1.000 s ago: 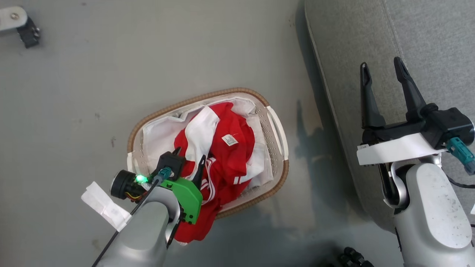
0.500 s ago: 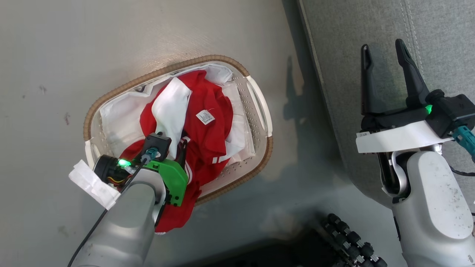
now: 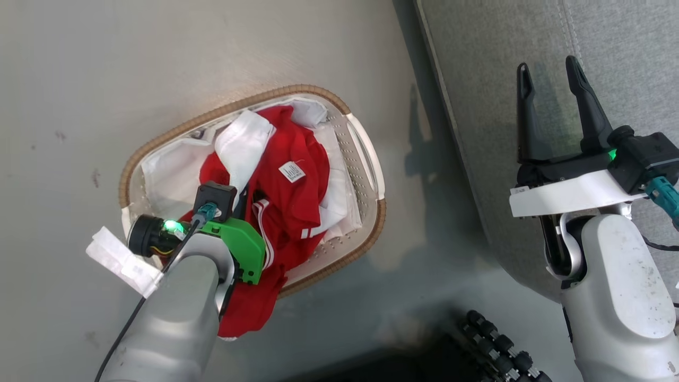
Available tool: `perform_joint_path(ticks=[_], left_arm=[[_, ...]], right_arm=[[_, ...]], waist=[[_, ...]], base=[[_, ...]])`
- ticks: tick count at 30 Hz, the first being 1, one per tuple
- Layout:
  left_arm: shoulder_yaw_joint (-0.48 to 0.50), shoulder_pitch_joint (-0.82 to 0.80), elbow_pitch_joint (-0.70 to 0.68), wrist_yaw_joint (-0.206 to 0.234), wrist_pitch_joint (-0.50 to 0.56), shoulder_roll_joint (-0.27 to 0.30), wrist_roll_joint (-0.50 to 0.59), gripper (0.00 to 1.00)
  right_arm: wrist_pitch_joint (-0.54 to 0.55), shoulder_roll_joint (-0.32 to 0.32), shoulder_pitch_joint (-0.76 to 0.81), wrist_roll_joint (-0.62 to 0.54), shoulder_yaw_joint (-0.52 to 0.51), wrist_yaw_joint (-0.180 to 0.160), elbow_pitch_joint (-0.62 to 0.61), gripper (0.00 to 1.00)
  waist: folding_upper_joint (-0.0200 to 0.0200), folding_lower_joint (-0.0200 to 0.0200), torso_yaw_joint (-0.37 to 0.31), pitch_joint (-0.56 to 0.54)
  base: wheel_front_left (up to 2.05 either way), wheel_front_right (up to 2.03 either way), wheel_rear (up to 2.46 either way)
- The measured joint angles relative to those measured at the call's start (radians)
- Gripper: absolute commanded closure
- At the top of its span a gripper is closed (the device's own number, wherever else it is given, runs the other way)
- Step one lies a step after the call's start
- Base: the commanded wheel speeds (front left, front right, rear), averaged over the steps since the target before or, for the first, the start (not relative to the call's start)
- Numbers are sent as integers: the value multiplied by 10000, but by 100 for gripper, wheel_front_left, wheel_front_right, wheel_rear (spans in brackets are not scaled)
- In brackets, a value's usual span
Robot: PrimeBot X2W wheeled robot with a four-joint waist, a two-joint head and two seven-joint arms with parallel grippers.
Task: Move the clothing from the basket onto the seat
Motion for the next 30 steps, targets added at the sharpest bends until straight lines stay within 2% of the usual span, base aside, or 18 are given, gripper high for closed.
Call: perform_joint_path(ticks=[9, 16, 25, 30], left_arm=[[255, 982, -1741, -163, 2, 194, 173, 100], [192, 1297, -2888, -355, 2, 397, 508, 100], [-353, 731, -3948, -577, 4, 922, 982, 100], [-790, -140, -4525, -642, 483, 1402, 1116, 100]], right_arm=[[0, 4, 461, -433, -107, 0, 297, 0], [0, 6, 1244, -790, -217, 0, 656, 0], [0, 6, 2347, -1055, -203, 0, 1099, 0], [0, 6, 2616, -1093, 81, 0, 1200, 0]], waist=[[0, 0, 343, -1171], [0, -1, 672, -2482], [-1, -1, 1117, -4418], [0, -2, 1314, -5376]], base=[[0, 0, 0], [0, 0, 0], [0, 0, 0], [0, 0, 0]])
